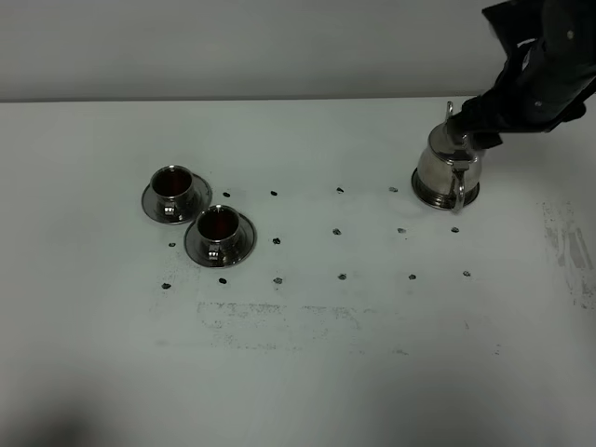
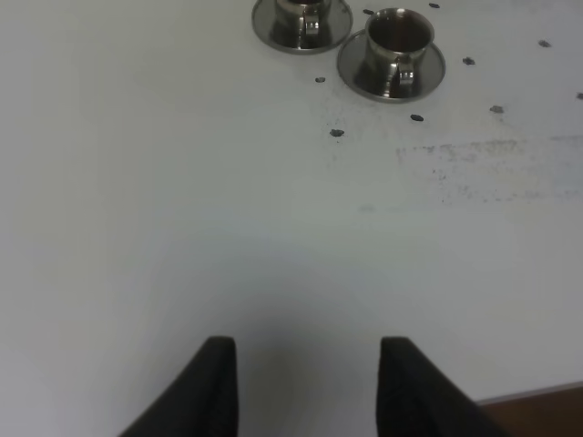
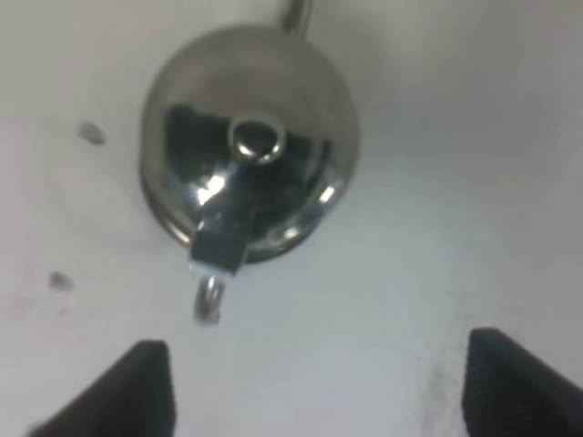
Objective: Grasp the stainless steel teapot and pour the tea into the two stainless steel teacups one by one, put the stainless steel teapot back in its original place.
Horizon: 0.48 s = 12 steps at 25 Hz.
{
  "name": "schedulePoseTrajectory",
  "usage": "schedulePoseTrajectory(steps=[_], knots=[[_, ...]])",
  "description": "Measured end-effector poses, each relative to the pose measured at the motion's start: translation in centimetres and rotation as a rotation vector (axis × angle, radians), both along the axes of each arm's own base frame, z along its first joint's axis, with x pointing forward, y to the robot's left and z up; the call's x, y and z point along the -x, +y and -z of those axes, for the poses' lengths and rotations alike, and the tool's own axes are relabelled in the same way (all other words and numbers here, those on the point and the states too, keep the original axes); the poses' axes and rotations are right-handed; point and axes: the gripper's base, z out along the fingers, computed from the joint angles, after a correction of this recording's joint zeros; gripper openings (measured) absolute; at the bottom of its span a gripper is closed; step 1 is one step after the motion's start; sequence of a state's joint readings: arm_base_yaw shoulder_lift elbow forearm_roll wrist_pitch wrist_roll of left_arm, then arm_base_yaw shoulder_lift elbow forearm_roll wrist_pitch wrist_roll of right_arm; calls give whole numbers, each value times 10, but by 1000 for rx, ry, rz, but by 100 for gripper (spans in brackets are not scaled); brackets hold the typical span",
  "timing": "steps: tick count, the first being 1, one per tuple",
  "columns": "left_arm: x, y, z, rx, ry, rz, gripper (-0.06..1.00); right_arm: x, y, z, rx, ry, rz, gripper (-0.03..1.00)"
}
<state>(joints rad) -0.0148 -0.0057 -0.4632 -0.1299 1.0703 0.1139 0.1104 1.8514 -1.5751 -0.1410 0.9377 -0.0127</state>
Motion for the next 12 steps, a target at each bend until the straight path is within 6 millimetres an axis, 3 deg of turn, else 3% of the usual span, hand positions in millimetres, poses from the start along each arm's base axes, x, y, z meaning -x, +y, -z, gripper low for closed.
schedulePoseTrajectory(steps=[5, 9, 12], knots=[[0, 0, 0, 0, 0, 0, 37, 51, 5, -58, -87, -81, 1, 53], [0, 0, 0, 0, 0, 0, 37, 96, 4, -83, -155, -118, 4, 45], [0, 0, 0, 0, 0, 0, 37, 119, 2, -105, -174, -174, 0, 39]])
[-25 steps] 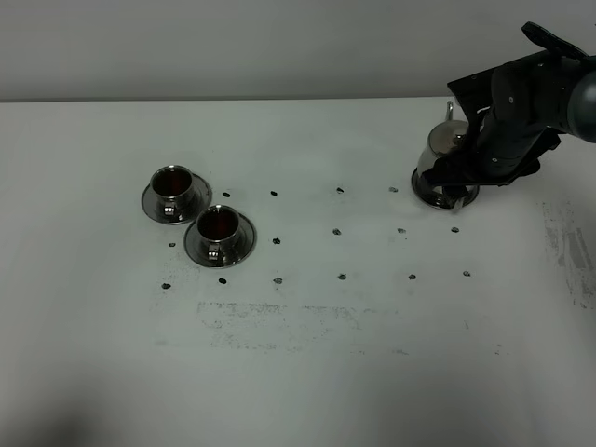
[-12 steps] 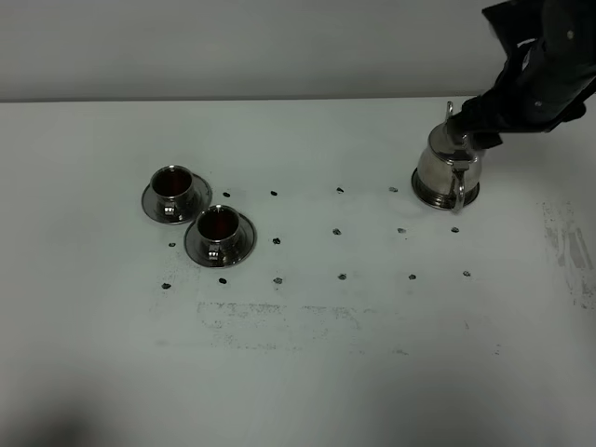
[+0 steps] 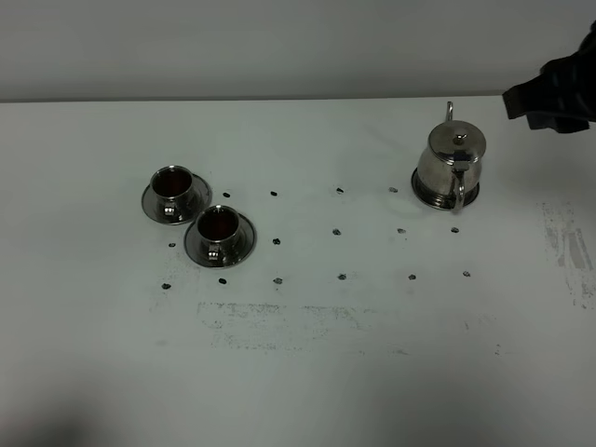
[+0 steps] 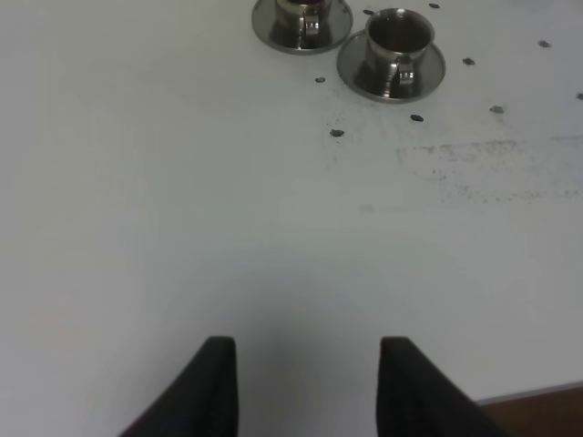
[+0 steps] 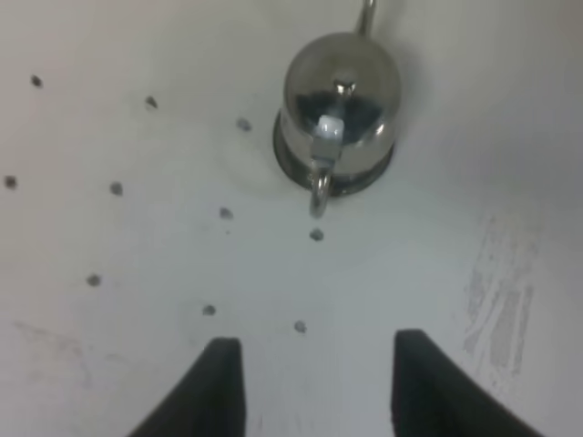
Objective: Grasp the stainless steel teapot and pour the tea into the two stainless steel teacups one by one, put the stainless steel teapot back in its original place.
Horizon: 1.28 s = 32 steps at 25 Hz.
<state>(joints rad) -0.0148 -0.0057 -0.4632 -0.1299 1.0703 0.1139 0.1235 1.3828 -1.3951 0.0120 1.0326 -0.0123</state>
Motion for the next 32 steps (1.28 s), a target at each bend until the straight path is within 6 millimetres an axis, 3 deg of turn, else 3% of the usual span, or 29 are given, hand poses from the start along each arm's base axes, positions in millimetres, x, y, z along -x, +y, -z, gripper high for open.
schedulePoseTrajectory(steps=[6, 11, 16, 19, 25, 32], knots=[[0, 0, 0, 0, 0, 0, 37, 42, -4, -22, -21, -6, -5, 28], [0, 0, 0, 0, 0, 0, 37, 118, -14, -21, -6, -19, -3, 21], [0, 0, 0, 0, 0, 0, 37, 197, -25, 13, 2, -75, 2, 20], [0, 0, 0, 0, 0, 0, 37, 226, -29, 37, -6, -96, 1, 20], [0, 0, 0, 0, 0, 0, 37, 256, -29, 77, -37, -112, -11, 19], [0, 0, 0, 0, 0, 0, 37, 262, -31, 104, -30, -194, -13, 19]])
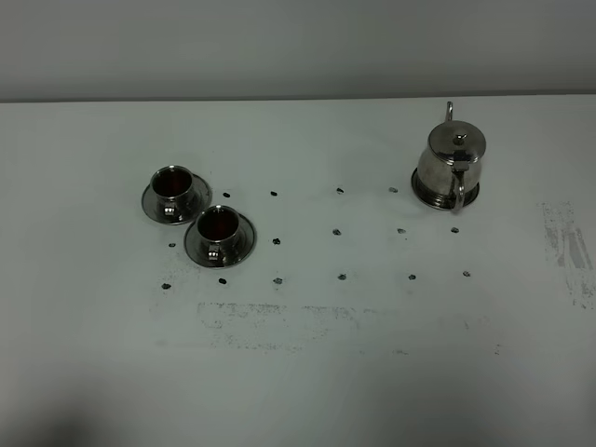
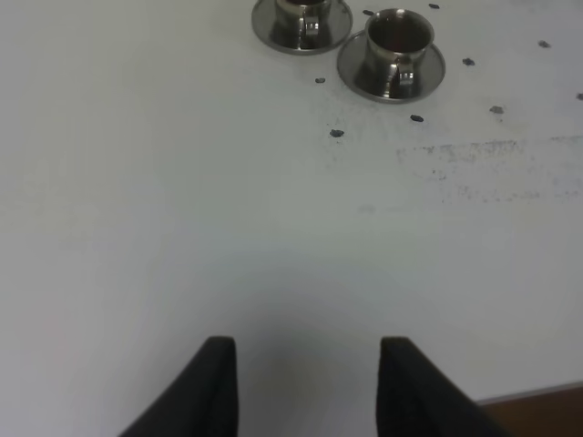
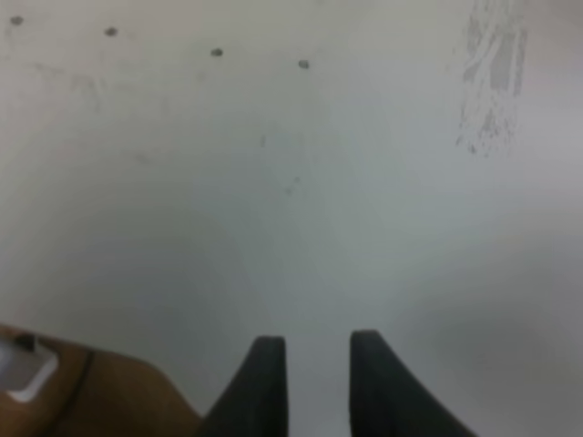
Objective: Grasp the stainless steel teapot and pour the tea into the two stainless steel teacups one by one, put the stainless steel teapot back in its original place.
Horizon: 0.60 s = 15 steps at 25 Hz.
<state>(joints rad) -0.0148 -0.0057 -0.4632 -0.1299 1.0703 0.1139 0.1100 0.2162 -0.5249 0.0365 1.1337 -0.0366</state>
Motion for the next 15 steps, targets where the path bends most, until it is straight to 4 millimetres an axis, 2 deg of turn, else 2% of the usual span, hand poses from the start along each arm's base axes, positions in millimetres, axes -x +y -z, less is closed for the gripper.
schedulePoseTrajectory(steps=[4, 10, 15], knots=[[0, 0, 0, 0, 0, 0, 37, 5, -2, -2, 8, -60, 37, 19], [0, 0, 0, 0, 0, 0, 37, 26, -3, -2, 7, -197, 93, 19], [0, 0, 0, 0, 0, 0, 37, 28, -3, -2, 5, -209, 101, 19]])
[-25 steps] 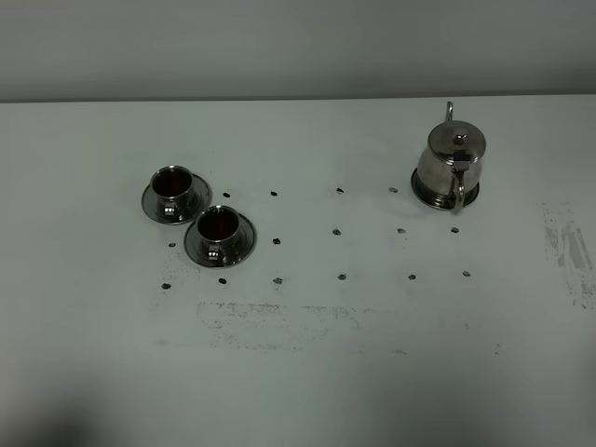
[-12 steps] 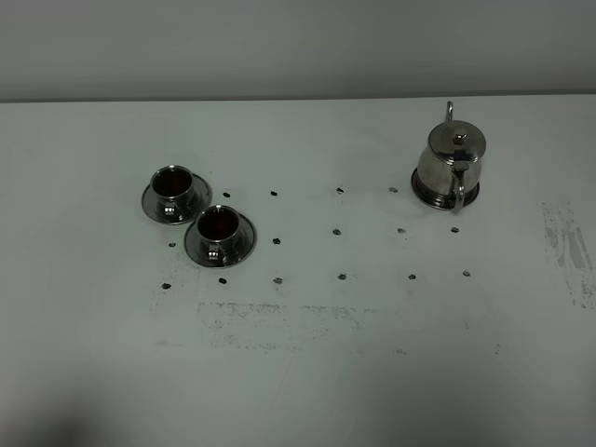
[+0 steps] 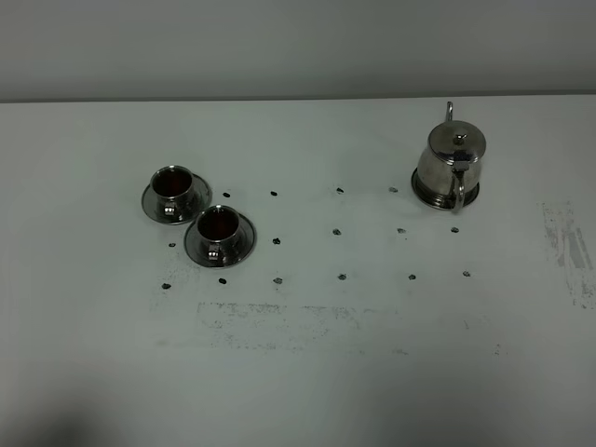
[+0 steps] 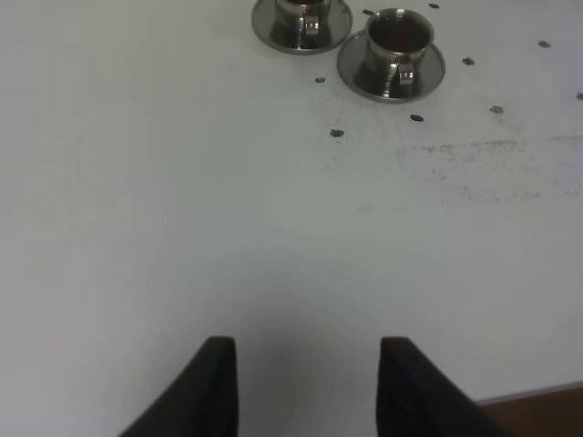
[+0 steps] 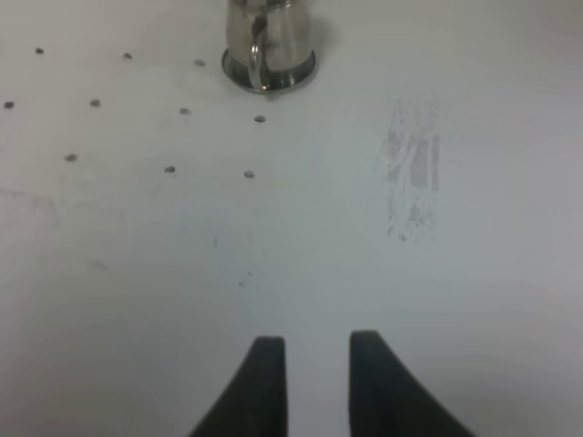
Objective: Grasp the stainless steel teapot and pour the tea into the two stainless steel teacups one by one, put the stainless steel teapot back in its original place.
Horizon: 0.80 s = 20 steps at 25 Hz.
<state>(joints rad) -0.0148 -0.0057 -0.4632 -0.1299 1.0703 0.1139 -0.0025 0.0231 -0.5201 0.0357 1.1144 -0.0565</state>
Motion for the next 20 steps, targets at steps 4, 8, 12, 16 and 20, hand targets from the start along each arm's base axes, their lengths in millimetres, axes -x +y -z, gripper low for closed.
schedulePoseTrajectory(steps=[4, 8, 12, 16, 20], knots=[[0, 0, 0, 0, 0, 0, 37, 0, 0, 0, 2, 0, 0, 19], [0, 0, 0, 0, 0, 0, 37, 0, 0, 0, 1, -1, -1, 19], [0, 0, 0, 0, 0, 0, 37, 0, 0, 0, 1, -1, -1, 19], [0, 0, 0, 0, 0, 0, 37, 0, 0, 0, 1, -1, -1, 19], [0, 0, 0, 0, 0, 0, 37, 0, 0, 0, 1, -1, -1, 19]])
